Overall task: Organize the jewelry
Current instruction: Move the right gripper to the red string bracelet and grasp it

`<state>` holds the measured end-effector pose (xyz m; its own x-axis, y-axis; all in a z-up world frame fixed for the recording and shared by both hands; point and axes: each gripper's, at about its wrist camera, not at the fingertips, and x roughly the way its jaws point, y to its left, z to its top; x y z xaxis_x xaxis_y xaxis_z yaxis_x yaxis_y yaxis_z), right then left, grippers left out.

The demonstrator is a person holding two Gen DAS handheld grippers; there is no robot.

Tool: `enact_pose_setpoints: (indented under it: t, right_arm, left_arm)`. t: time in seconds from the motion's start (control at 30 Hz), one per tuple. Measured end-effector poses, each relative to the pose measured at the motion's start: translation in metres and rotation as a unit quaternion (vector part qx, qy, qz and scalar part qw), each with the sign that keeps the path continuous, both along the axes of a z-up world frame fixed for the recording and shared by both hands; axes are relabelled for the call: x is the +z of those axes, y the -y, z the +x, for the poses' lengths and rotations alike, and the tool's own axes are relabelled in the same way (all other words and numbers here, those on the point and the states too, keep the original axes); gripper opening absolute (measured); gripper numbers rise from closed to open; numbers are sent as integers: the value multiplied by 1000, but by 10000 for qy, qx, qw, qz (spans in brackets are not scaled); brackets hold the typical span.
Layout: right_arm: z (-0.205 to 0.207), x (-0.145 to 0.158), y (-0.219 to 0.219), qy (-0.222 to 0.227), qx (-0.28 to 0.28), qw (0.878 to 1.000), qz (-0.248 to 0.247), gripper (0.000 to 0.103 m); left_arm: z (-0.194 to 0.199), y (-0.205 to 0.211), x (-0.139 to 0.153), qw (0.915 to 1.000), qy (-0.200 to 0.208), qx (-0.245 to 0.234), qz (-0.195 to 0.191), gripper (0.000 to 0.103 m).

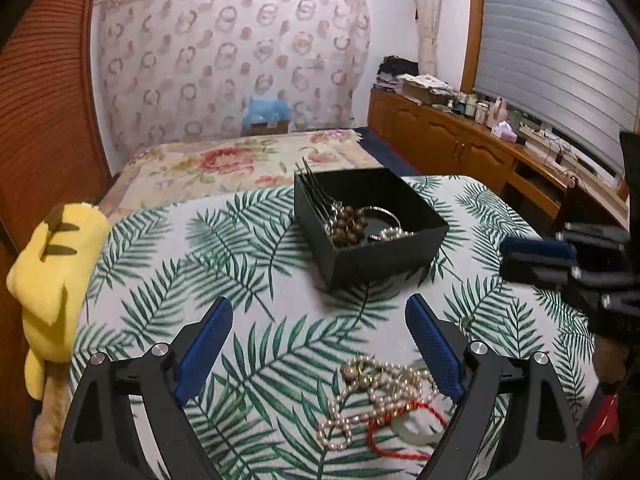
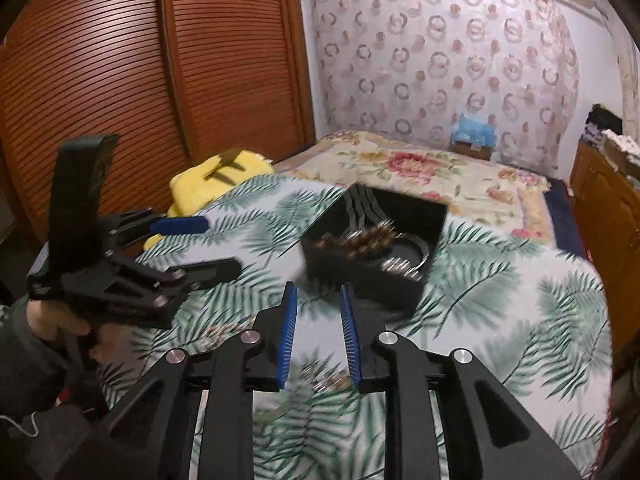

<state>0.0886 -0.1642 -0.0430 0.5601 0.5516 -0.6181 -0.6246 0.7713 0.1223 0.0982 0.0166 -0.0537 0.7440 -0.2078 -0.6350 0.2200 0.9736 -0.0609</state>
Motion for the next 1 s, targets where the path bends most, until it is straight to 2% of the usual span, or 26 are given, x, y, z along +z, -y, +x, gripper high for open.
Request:
enact_pose_setpoints:
  t: [0.17, 0.3, 0.53, 0.93, 0.97, 1.0]
  right_arm:
    - [-18, -19, -13, -148, 149, 9997, -135, 24]
    - [-29, -33, -25, -275, 319, 9988, -236, 24]
    - [-37, -46, -40, -478, 564, 9966, -372, 24]
    - [-39, -66, -52, -752, 782, 9920, -647, 24]
    - [-40, -67, -52, -761, 827, 9915, -649, 24]
    - [-40, -67, -53, -750, 842, 9914, -662, 17]
  left_arm:
    - [-13, -3, -12, 9998, -2, 123, 186, 85]
    - [-23, -13, -26, 9995, -204, 210, 83, 85]
    - [-36, -29, -44, 9980, -463, 386, 173, 85]
    - [-43, -38, -48, 9974, -529, 450, 200, 85]
    - [-43, -38, -48, 9974, -529, 445, 197, 85]
    - [-43, -37, -48, 9974, -534, 442, 194, 85]
